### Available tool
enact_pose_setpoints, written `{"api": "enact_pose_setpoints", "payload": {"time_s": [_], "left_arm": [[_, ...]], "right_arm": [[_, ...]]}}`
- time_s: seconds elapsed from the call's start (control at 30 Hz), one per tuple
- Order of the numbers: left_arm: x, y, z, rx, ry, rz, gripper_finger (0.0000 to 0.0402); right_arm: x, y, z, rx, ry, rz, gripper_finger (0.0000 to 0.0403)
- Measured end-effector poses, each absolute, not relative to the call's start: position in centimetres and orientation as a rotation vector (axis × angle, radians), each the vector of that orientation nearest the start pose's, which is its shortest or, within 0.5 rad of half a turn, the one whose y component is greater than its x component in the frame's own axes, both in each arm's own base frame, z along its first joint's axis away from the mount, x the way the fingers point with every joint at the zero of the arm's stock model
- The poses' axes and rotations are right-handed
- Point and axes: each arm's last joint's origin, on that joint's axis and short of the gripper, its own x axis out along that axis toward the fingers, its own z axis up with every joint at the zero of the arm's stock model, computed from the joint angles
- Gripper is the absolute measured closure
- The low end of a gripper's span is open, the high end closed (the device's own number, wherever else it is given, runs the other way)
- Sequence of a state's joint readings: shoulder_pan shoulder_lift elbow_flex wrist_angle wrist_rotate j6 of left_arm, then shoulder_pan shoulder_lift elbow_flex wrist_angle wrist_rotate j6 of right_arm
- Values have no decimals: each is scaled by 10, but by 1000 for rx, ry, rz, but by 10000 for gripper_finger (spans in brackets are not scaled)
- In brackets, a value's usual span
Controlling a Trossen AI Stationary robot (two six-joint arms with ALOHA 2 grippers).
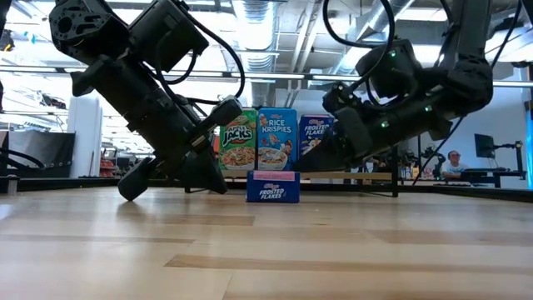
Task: Stack cereal on shelf
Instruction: Put the blue cereal box on the shelf aligned with the blue cereal box
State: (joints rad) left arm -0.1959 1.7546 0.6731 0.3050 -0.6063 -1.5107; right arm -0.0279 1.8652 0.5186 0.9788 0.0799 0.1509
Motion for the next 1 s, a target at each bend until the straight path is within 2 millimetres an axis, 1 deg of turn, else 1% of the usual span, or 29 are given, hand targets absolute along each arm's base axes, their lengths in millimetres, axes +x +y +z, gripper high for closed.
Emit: {"api": "enact_pose_setpoints", "payload": {"time_s": [0.13,0.27,0.43,0.53,1.0], "left_arm": [[299,-43,111,-1109,273,816,401],[299,-43,111,-1108,272,817,401],[299,-42,111,-1102,272,817,401],[299,-42,111,-1099,273,816,401],[300,-42,112,-1096,264,812,401]], "right_arm": [[299,-3,95,194,368,-123,388],[298,7,93,187,400,-92,388],[296,17,89,182,436,-142,388],[295,22,89,175,437,-134,388],[294,29,87,201,457,-138,388]]}}
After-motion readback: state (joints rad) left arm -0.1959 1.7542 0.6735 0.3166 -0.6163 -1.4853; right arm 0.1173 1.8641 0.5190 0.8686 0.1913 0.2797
